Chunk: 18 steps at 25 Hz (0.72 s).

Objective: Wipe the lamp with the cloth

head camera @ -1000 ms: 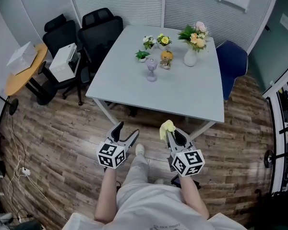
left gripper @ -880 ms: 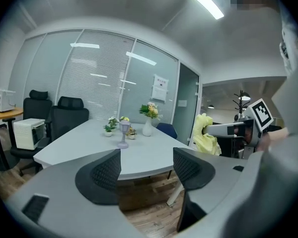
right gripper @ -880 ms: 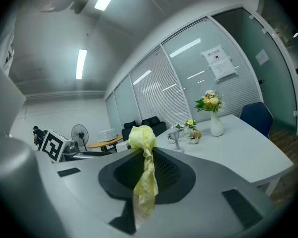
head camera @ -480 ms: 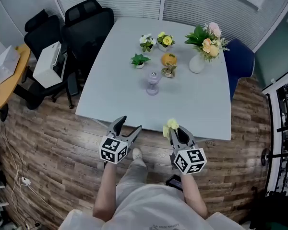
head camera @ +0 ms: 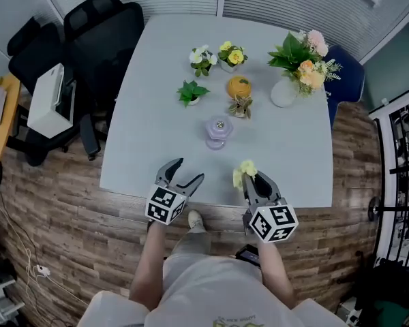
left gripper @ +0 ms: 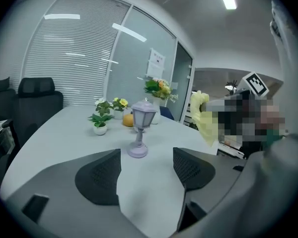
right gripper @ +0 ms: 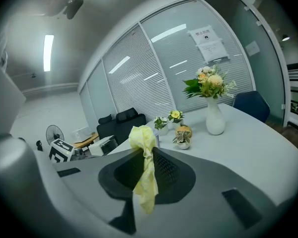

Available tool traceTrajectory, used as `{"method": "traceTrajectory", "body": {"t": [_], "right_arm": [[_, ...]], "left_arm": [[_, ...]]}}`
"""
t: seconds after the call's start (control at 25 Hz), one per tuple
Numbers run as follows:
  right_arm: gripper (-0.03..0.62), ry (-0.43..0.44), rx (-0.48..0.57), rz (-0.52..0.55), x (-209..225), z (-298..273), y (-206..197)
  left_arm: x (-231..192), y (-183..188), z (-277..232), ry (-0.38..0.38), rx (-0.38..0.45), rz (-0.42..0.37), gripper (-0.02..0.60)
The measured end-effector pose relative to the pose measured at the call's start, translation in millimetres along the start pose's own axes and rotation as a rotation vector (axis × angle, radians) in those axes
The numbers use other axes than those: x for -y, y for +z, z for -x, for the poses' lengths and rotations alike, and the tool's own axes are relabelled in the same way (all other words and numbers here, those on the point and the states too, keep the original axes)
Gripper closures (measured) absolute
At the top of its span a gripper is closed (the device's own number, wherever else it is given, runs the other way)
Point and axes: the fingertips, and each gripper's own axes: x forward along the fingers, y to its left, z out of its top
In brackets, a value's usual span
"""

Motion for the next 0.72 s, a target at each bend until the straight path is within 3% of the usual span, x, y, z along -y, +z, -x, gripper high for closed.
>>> {"method": "traceTrajectory", "body": {"t": [0.4, 0.72], "right_arm": [[0.542, -0.060, -0.027, 0.003, 12.0, -59.4, 20.4], [0.542, -0.021, 0.023, 0.023, 7.8, -67.8, 49.9]], "left_arm": [[-45.6, -7.8, -62.4, -0.146, -0.095, -0.081, 0.273], [-42.0, -14.3, -106.1, -0.282, -0.164, -0.224, 0.273]]}}
